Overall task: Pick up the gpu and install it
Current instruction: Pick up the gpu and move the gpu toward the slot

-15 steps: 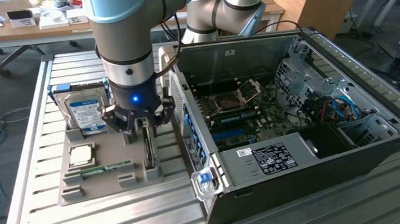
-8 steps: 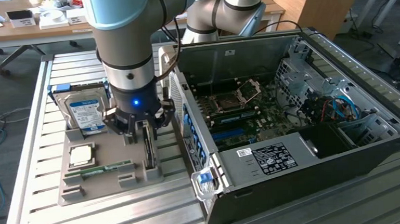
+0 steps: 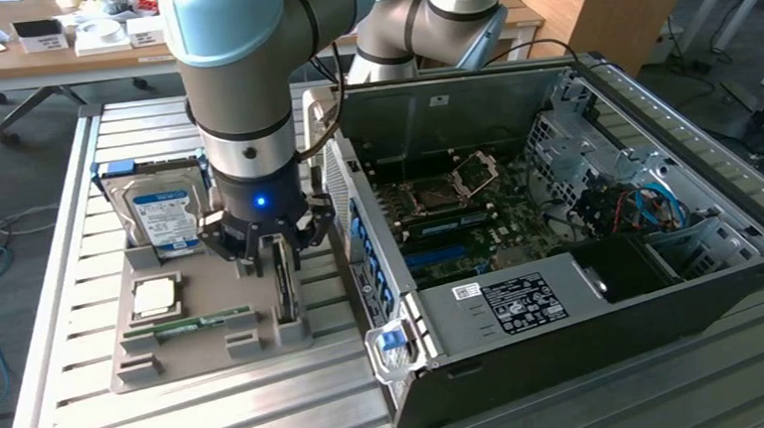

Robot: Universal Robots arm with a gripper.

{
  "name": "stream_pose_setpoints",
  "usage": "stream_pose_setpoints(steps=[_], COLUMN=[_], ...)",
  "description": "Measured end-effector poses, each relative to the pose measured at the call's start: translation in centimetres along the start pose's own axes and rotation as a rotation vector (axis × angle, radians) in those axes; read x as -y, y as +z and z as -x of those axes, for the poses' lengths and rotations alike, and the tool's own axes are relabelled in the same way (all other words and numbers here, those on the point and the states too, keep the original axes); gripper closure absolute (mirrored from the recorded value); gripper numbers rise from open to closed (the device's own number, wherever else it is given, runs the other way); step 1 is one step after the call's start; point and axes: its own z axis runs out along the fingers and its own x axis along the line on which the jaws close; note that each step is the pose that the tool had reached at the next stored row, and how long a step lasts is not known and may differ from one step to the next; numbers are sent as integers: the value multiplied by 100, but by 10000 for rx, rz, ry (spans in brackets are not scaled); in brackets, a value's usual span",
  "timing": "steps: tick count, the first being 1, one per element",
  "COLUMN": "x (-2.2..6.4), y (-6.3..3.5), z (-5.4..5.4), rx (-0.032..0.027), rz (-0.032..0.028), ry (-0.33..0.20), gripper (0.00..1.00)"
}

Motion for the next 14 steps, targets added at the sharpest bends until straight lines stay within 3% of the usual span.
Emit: stream_pose_setpoints(steps=[14], x=[0], y=[41], z=[16], rx=[3], rz=[3], ry=[-1], gripper=[51])
